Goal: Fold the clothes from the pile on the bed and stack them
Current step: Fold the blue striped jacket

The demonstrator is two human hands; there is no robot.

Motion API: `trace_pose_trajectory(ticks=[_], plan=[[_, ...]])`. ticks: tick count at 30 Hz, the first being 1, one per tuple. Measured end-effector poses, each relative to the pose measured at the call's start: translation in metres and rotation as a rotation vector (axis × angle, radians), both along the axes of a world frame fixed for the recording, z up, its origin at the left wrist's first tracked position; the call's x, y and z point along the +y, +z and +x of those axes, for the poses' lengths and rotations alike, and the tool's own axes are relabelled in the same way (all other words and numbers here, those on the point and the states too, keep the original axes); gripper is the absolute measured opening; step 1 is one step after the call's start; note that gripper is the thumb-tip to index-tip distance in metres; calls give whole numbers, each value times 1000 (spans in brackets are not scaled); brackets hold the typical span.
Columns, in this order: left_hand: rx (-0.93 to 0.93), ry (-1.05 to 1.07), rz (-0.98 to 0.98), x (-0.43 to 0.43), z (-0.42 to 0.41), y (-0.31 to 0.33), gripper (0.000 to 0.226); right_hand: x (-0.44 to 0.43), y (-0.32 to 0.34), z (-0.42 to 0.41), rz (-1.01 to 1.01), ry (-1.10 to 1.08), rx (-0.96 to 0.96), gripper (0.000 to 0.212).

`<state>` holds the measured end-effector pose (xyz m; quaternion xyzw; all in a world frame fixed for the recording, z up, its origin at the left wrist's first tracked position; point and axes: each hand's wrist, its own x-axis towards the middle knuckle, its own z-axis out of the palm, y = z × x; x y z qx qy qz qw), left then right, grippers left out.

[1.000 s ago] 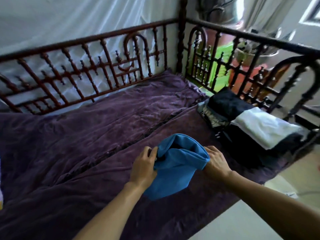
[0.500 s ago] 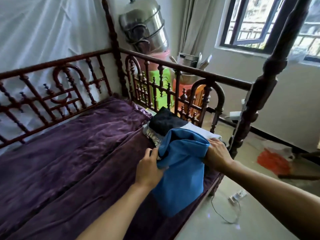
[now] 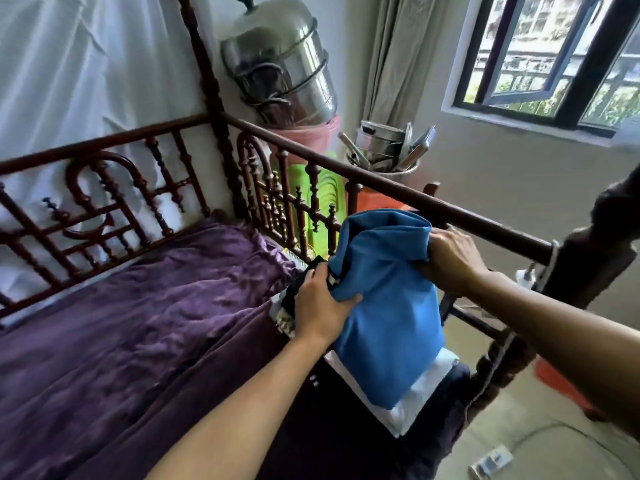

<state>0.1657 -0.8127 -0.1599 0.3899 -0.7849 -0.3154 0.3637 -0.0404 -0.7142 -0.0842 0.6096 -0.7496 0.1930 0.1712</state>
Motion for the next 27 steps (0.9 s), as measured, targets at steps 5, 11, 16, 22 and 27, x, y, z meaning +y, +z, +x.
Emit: trace_pose_trajectory(ticks=[5, 11, 16, 22, 27], plan=[[27, 79, 149, -68, -34, -20, 51, -103, -28, -44, 140, 87, -68, 27], [-31, 240, 461, -149, -63, -91, 54, -216, -118, -71, 405, 107, -193, 35], [-100, 390, 502, -198, -86, -147, 80, -275, -194, -73, 428, 57, -239, 45], [-501, 597, 227, -160, -94, -182, 70, -271, -258, -70, 561, 104, -163, 72], [-577, 420, 139, -97, -108, -211, 70, -255, -296, -79, 599, 334, -83, 52]])
